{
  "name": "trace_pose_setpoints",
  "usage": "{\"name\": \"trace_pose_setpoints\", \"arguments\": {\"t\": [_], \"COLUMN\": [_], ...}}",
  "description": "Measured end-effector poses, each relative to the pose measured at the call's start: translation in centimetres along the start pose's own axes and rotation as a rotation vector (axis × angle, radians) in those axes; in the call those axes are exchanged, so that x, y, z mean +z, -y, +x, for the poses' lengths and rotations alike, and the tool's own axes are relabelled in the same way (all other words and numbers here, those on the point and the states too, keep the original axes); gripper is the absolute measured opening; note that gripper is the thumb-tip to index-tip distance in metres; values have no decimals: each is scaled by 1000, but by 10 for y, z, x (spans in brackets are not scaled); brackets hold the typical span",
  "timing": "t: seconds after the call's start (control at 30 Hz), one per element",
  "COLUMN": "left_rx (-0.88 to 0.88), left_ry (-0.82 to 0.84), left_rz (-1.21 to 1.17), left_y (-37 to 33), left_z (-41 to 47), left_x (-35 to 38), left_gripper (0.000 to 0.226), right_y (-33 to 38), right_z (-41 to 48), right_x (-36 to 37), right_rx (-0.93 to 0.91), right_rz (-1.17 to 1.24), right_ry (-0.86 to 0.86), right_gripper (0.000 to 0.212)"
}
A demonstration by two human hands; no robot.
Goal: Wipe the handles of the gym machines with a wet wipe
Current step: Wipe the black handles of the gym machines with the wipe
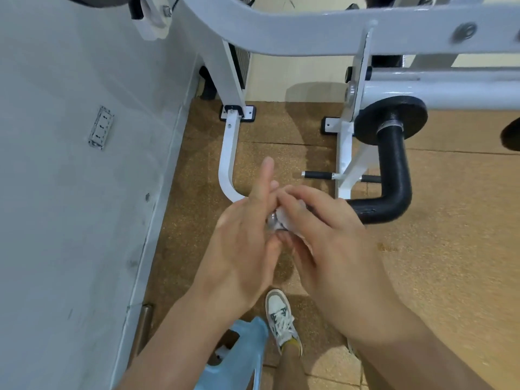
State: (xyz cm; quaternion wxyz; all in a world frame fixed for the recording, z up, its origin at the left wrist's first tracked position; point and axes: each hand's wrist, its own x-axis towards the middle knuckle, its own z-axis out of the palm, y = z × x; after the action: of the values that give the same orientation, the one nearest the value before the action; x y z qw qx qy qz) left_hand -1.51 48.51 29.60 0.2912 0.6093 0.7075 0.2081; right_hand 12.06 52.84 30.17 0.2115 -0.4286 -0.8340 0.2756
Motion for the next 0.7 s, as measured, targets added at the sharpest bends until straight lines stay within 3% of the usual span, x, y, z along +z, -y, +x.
{"name": "trace_pose_setpoints", "arguments": {"t": [0.1,0.2,0.27,0.4,0.53,0.7], "left_rx": [13,-31,-53,-50,80,44], "left_ry": [-38,-152,-192,-176,-142,-75], "left_rz": [-209,-435,-459,-440,-249,-270], "left_y": [5,9,7,7,10,10], "left_z": [-7,-12,-11,-2,-1,4], "left_x": [-6,-9,-9,-6,-5,-6], "left_gripper": [99,49,29,32,34,37], "right_y": [-7,-11,-9,0,17,10], "right_z": [-1,-13,-11,8,-13,12], "right_x": [10,14,13,11,21,13], "right_rx": [-37,-46,-41,96,63,208], "right_rz": [-73,-121,-151,-225,-172,-184], "right_ry": [-83,-219,-270,-292,-321,-282], "right_gripper": [40,30,23,24,23,19]}}
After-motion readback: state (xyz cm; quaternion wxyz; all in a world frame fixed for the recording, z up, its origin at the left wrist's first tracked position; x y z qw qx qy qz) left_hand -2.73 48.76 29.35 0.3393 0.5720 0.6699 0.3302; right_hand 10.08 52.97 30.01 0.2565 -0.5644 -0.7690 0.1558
